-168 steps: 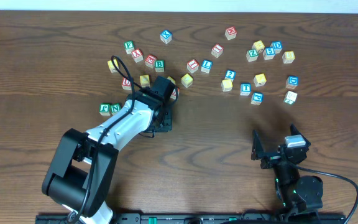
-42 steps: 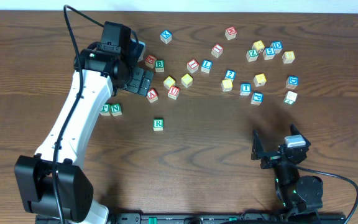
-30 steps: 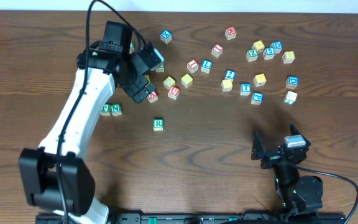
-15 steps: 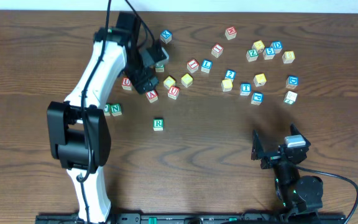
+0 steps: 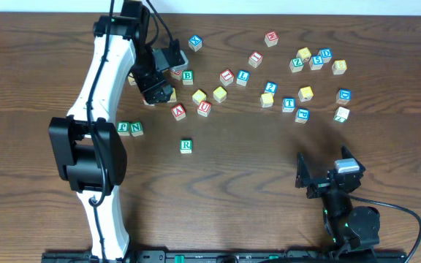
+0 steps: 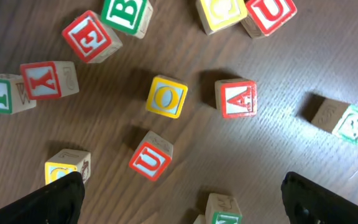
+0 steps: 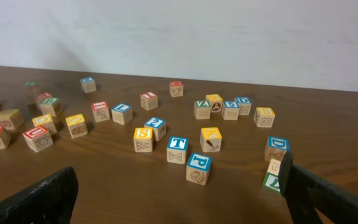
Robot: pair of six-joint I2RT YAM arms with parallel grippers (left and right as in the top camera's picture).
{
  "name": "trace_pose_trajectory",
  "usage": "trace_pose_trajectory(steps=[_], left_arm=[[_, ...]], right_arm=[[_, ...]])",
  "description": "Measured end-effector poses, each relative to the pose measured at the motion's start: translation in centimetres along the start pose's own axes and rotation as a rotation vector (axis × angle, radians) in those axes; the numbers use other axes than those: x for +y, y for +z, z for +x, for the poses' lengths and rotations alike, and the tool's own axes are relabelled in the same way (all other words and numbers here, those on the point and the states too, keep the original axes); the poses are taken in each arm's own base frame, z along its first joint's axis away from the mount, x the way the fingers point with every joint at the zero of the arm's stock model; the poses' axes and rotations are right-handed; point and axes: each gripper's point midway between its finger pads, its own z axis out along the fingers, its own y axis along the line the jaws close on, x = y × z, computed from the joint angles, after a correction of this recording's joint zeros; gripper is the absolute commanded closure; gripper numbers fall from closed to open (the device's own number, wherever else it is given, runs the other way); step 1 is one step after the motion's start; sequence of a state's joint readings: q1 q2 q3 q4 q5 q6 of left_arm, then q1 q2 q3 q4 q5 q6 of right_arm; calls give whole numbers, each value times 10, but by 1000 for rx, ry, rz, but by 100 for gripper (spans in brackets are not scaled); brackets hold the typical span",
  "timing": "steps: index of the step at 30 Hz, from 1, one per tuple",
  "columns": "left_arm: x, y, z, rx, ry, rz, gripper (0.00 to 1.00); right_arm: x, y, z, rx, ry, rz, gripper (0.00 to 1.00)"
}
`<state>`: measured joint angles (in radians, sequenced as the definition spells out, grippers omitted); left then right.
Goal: Spell out ROBOT
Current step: 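Lower the left gripper and close it on the yellow O block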
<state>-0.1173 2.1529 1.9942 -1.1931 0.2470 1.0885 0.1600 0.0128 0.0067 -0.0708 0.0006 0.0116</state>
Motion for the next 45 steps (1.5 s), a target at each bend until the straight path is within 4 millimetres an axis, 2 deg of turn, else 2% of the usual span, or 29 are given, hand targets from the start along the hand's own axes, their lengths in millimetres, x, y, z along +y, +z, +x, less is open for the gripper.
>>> trace_pose_trajectory(steps=[12,22,37,39,42,45], left_arm=[[16,5,-13,-51,111,-57,0],[15,56,0,0,109,36,6],[11,62,-5,-32,108,68,8],[10,63,-6,-41,108,73,12],[11,63,-10,-59,117,68,25],[13,63,-13,-71,118,62,24]], right_arm=[[0,0,0,0,0,0,1],[0,0,0,0,0,0,1],[0,0,0,0,0,0,1],[0,0,0,0,0,0,1],[0,0,0,0,0,0,1],[0,0,0,0,0,0,1]])
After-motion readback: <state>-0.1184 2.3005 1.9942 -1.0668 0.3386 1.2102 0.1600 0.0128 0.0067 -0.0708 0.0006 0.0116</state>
